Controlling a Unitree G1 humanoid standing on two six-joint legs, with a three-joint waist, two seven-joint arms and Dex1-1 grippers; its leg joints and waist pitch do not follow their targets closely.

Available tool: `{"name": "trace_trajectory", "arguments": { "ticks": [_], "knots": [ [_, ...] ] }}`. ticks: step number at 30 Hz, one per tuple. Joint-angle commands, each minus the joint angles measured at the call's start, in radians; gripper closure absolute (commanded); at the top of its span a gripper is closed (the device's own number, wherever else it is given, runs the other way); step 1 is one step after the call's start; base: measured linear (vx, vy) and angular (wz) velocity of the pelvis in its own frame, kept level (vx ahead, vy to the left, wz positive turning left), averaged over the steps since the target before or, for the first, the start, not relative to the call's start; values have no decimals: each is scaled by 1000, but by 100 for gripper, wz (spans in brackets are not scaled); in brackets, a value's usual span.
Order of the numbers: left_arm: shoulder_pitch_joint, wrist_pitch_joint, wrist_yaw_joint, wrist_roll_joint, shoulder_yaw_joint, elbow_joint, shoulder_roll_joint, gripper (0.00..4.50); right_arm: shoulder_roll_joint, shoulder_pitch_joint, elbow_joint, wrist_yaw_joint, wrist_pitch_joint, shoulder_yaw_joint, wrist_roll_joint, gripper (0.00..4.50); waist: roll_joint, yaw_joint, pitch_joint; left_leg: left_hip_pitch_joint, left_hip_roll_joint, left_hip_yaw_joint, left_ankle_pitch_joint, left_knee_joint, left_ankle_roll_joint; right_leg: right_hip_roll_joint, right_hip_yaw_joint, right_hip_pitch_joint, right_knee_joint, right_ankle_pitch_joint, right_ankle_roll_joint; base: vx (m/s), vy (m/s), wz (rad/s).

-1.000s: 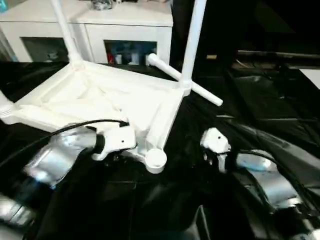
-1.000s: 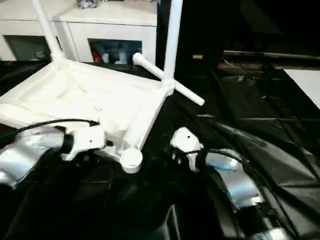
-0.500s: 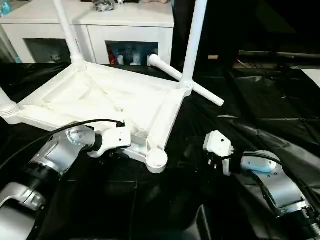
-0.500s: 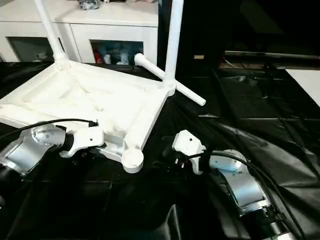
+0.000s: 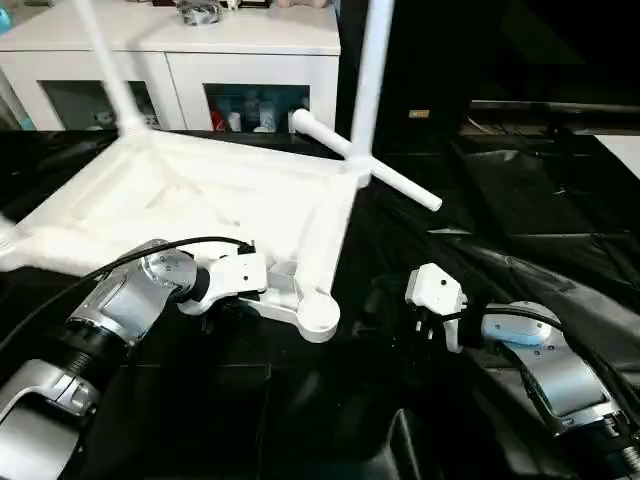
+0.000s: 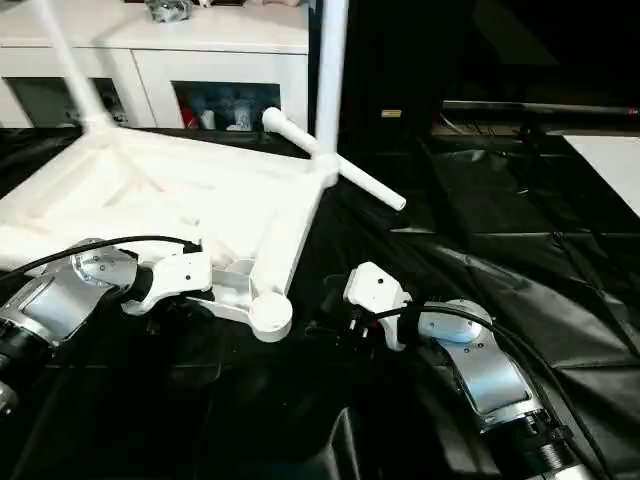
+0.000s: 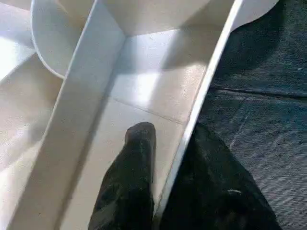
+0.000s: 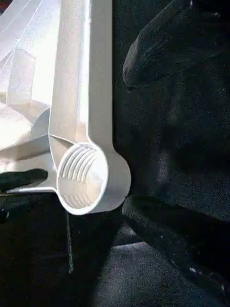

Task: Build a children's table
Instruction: Rotate table base

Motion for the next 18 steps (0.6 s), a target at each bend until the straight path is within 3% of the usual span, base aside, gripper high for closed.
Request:
{"name": "trace_trajectory", "arguments": {
  "ticks": [1, 4, 5, 6, 7, 8, 11, 12, 16, 18],
  "knots": [
    [41, 71, 16, -2, 32, 1, 23, 356, -3, -5, -9, 0, 2, 11, -9, 49, 3, 6, -64, 4, 14, -3, -179, -65, 27, -54, 38, 56, -71, -97, -226, 0, 0, 0],
    [70, 92, 28, -1, 43, -31, 34, 363, -1, -4, -8, -1, 3, 13, -11, 49, 3, -1, -62, 1, 14, -4, -192, -66, 25, -54, 40, 57, -74, -129, -217, 0, 0, 0],
    [79, 101, 31, 0, 46, -41, 38, 363, -2, -4, -7, 1, 5, 13, -11, 49, -8, -4, -61, 0, 13, -2, -193, -67, 27, -53, 39, 57, -77, -141, -213, 0, 0, 0],
    [96, 124, 45, 4, 54, -60, 44, 366, -2, -8, -3, 1, 5, 15, -13, 49, -2, -7, -60, 2, 13, -3, -198, -67, 29, -54, 40, 54, -78, -166, -209, 0, 0, 0],
    [100, 139, 51, 5, 57, -68, 45, 369, -1, -9, -1, 1, 5, 16, -13, 49, -1, -9, -60, 3, 14, -3, -201, -67, 29, -54, 40, 54, -78, -172, -209, 0, 0, 0],
    [105, 155, 56, 9, 59, -79, 48, 371, -1, -11, 0, 2, 6, 16, -13, 49, -9, -10, -59, 2, 13, -2, -203, -67, 32, -53, 40, 54, -81, -190, -203, 0, 0, 0],
    [116, 188, 85, 20, 72, -93, 52, 378, 2, -19, 6, 2, 6, 18, -13, 49, -4, -10, -58, 3, 14, -2, -206, -67, 33, -54, 40, 51, -82, -212, -199, 0, 0, 0],
    [115, 175, 98, 23, 77, -87, 53, 381, 2, -21, 9, 2, 4, 21, -15, 49, -10, -10, -57, 2, 12, -2, -202, -67, 36, -53, 41, 51, -84, -226, -191, 0, 0, 0],
    [109, 104, 132, 34, 86, -57, 52, 391, 5, -25, 13, 0, 3, 25, -18, 49, -9, -12, -58, 1, 11, -3, -206, -67, 34, -53, 40, 50, -86, -244, -175, 0, 0, 0],
    [104, -26, 193, 48, 97, -15, 50, 394, 9, -26, 18, -9, -1, 26, -25, 49, -8, -11, -59, 0, 10, -4, -203, -65, 37, -52, 40, 50, -86, -232, -171, 0, 0, 0]
  ]
}}
